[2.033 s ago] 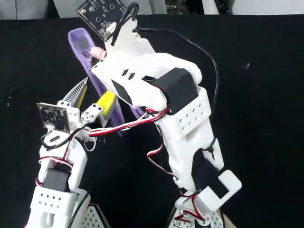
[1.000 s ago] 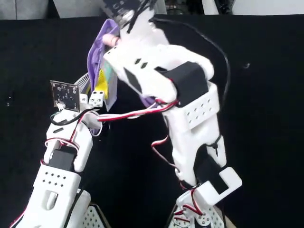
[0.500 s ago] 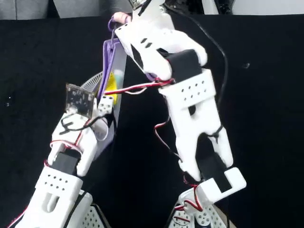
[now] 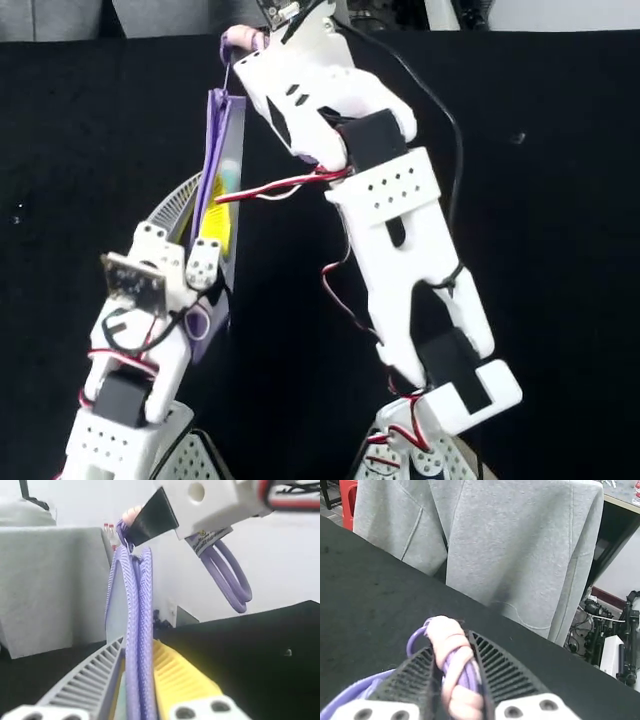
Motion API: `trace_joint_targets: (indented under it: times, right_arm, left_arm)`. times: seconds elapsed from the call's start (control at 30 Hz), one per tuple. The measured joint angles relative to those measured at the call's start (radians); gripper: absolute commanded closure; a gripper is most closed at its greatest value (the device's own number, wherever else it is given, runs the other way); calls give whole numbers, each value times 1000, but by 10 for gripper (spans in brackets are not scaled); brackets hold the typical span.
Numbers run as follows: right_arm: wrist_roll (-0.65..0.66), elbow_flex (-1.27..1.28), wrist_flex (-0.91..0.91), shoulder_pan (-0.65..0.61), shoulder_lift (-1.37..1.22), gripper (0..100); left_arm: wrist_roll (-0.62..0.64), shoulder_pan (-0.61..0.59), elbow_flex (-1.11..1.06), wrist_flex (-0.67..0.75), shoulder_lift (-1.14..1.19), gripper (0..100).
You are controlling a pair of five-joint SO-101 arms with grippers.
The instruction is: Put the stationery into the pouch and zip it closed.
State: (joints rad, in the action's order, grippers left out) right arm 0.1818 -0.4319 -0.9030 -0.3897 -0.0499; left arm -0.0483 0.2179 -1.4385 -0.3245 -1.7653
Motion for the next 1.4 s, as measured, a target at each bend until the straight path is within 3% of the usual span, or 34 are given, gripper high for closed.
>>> trace_joint_targets:
  times: [0.37, 0.53, 0.77, 1.2, 1.4]
  right_arm:
    - [0, 17, -64, 29, 5, 988]
    - [-2, 107, -44, 153, -3, 988]
    - [-2, 362, 178, 183, 3, 988]
    - [0, 752, 493, 316, -2, 988]
    - [107, 919, 582, 316, -2, 988]
  left_arm:
    - [21, 0, 68, -81, -11, 973]
    - [51, 23, 146, -181, -31, 973]
    - [54, 112, 201, -226, -29, 973]
    - [55, 132, 235, -229, -41, 973]
    - [55, 137, 275, -229, -43, 973]
